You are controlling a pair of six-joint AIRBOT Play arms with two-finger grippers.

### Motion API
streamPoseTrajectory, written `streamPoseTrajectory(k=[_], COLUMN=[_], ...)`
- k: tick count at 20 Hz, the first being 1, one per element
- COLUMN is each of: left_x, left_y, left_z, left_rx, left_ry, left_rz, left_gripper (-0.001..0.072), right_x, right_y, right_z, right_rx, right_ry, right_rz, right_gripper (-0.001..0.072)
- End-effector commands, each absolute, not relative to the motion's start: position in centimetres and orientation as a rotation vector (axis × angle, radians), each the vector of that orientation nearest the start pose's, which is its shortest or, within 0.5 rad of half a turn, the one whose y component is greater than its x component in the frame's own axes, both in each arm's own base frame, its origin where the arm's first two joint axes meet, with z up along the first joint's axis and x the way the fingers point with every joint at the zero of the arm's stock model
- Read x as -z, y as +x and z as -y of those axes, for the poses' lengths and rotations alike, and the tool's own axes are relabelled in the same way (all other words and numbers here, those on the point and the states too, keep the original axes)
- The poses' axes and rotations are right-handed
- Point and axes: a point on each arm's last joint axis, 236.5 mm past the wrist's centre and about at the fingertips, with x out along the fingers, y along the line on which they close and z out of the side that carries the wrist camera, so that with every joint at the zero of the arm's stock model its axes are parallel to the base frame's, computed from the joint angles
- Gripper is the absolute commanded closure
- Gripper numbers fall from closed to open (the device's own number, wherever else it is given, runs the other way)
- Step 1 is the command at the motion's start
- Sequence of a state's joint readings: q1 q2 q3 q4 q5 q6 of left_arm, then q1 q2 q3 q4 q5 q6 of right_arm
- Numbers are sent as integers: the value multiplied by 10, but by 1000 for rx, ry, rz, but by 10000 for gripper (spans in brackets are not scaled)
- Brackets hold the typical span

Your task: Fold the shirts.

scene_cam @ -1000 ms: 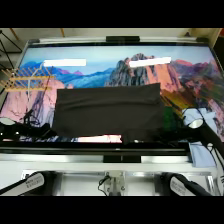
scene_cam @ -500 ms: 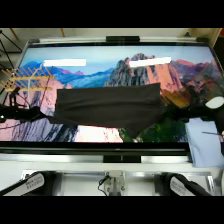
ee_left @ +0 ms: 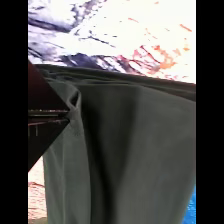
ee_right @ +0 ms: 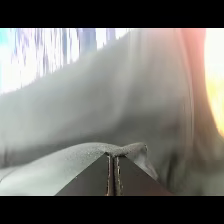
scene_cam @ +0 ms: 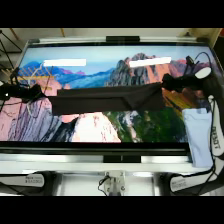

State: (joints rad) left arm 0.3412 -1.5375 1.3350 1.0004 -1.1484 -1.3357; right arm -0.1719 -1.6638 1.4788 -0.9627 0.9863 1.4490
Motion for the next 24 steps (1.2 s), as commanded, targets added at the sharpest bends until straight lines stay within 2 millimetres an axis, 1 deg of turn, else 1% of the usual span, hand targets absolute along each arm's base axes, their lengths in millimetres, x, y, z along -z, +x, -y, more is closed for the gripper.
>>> streamPoseTrajectory(k=[1,3,4,5,6,7,8,10,11,12,14,17,20,22,24], left_x=[15,31,41,48,55,59,58,50,45,38,26,6,-7,-11,-14], left_y=[482,488,487,484,479,474,471,464,461,458,454,453,453,451,450], left_z=[-43,-44,-41,-32,-23,-15,-12,-7,-5,-2,2,12,29,45,64], left_rx=[98,60,55,71,95,119,129,155,169,183,202,225,259,290,326], left_ry=[-577,-621,-642,-654,-651,-641,-640,-640,-637,-633,-620,-589,-555,-528,-499], left_rz=[-1141,-1150,-1175,-1206,-1246,-1275,-1288,-1313,-1324,-1332,-1329,-1300,-1284,-1285,-1290], left_gripper=[678,677,674,663,550,302,98,86,86,86,87,87,87,87,88], right_x=[18,33,38,40,42,45,49,59,64,68,74,85,100,109,111], right_y=[559,561,559,554,548,537,525,499,487,481,481,491,496,496,496], right_z=[-28,-25,-25,-28,-30,-32,-27,-5,2,6,7,8,-9,-23,-35], right_rx=[-136,-123,-129,-164,-202,-228,-230,-198,-188,-182,-179,-166,-198,-224,-251], right_ry=[585,584,572,533,485,446,406,273,228,207,207,218,314,364,377], right_rz=[-1035,-1050,-1060,-1079,-1103,-1143,-1190,-1300,-1351,-1380,-1388,-1366,-1369,-1381,-1384], right_gripper=[653,652,588,239,31,31,31,29,29,28,27,28,28,28,29])
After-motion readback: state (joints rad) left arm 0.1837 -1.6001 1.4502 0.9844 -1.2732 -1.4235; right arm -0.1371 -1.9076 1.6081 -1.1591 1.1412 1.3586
